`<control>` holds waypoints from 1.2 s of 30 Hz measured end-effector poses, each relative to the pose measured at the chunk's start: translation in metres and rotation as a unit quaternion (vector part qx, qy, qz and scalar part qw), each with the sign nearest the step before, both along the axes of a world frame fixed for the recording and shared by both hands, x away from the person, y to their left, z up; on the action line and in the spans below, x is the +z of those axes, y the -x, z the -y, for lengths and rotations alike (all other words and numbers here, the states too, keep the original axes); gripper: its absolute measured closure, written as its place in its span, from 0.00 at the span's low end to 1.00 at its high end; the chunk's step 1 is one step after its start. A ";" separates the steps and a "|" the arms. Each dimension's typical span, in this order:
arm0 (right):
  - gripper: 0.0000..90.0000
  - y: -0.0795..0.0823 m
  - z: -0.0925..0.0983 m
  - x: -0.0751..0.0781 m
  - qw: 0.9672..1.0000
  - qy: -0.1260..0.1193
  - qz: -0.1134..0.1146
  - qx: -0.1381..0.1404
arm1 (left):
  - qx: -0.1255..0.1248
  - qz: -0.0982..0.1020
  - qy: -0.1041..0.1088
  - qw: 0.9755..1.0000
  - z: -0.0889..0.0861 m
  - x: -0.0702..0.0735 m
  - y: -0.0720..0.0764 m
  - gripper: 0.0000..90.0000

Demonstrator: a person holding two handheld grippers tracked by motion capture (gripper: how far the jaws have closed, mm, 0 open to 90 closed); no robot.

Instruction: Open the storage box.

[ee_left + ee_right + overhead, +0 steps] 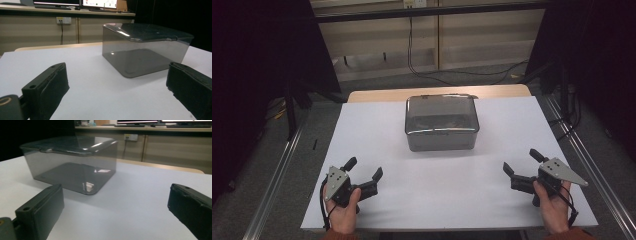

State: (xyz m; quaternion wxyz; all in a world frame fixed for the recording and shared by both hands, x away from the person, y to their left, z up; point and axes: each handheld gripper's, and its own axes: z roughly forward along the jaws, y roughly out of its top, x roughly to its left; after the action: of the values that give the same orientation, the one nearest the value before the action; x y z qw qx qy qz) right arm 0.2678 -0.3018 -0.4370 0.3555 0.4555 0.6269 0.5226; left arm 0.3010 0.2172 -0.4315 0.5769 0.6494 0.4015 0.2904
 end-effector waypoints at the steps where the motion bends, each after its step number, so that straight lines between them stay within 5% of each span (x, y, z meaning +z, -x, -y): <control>1: 0.00 0.000 -0.001 0.000 1.000 0.001 0.003 0.006 | 0.000 0.000 0.000 1.000 0.000 0.000 0.000 0.04; 15: 0.00 -0.011 -0.038 0.004 0.997 0.021 0.012 0.072 | -0.005 -0.003 -0.003 1.000 0.000 0.000 0.005 0.04; 36: 0.01 -0.035 -0.078 0.024 0.990 0.011 0.023 0.139 | -0.009 -0.006 -0.008 1.000 0.000 0.000 0.006 0.04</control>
State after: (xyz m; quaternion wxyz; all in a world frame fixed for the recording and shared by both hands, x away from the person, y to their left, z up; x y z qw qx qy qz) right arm 0.3029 -0.2238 -0.4132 0.2984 0.3480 0.6814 0.5706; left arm 0.2953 0.2169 -0.4320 0.5720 0.6595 0.3965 0.2841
